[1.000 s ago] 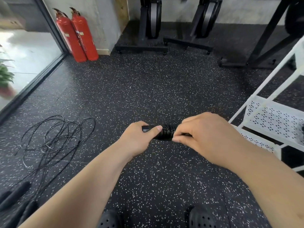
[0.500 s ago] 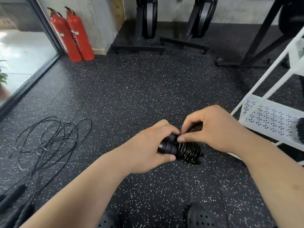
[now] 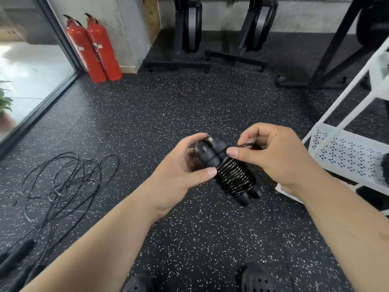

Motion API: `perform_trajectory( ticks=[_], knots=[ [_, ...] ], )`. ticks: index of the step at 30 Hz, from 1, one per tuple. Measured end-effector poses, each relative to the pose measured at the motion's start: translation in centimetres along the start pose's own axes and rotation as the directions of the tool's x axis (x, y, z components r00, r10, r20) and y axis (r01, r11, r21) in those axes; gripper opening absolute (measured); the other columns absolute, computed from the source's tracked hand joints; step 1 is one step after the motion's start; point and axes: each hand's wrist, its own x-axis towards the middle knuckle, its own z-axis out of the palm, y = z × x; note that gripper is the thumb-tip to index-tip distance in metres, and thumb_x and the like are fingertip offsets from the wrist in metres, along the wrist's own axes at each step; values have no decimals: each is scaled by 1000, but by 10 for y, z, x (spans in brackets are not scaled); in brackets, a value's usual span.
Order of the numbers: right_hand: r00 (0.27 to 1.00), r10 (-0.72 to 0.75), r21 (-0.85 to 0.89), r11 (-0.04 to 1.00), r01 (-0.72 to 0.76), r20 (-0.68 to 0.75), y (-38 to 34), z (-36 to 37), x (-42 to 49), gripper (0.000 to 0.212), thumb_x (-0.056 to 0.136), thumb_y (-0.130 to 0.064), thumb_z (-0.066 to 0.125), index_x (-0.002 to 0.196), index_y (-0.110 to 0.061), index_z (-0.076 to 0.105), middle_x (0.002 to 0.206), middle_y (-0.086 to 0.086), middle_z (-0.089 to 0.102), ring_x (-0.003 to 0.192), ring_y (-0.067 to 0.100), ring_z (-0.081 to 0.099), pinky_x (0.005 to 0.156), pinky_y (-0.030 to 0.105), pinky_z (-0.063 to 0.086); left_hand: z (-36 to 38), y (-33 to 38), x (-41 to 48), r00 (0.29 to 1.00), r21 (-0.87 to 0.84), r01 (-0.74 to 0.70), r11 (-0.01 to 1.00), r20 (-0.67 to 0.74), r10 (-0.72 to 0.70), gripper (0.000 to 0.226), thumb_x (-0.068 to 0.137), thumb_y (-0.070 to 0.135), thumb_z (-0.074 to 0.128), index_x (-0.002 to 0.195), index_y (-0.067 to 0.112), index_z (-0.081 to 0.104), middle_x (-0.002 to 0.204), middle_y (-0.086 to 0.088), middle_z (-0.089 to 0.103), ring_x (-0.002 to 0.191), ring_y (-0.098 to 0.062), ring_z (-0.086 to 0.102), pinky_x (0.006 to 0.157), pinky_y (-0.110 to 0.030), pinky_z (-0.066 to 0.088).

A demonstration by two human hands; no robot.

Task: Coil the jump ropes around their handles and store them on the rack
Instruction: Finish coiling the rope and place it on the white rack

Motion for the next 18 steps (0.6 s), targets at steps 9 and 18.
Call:
perform_trajectory(
  ticks=[9, 18],
  knots=[
    [967, -61, -196, 981, 11, -249, -8, 30, -9, 25, 71, -38, 99, 80, -29, 77, 76, -16, 76, 72, 3, 72, 74, 28, 58, 33, -11, 2, 966, -72, 113, 991, -225, -127, 34, 113, 6, 44, 128, 19, 72, 121, -3, 80, 116, -23, 75, 111, -49, 54],
    [979, -167, -266, 955, 132, -114, -22, 57, -29, 23, 74, -39, 97, 83, -34, 77, 79, -23, 75, 79, -2, 73, 79, 28, 60, 41, -21, 6, 945, -328, 87, 941, -273, -182, 90, 84, 87, 62, 153, 29, 54, 149, -7, 64, 137, -23, 63, 115, -51, 45]
  ],
)
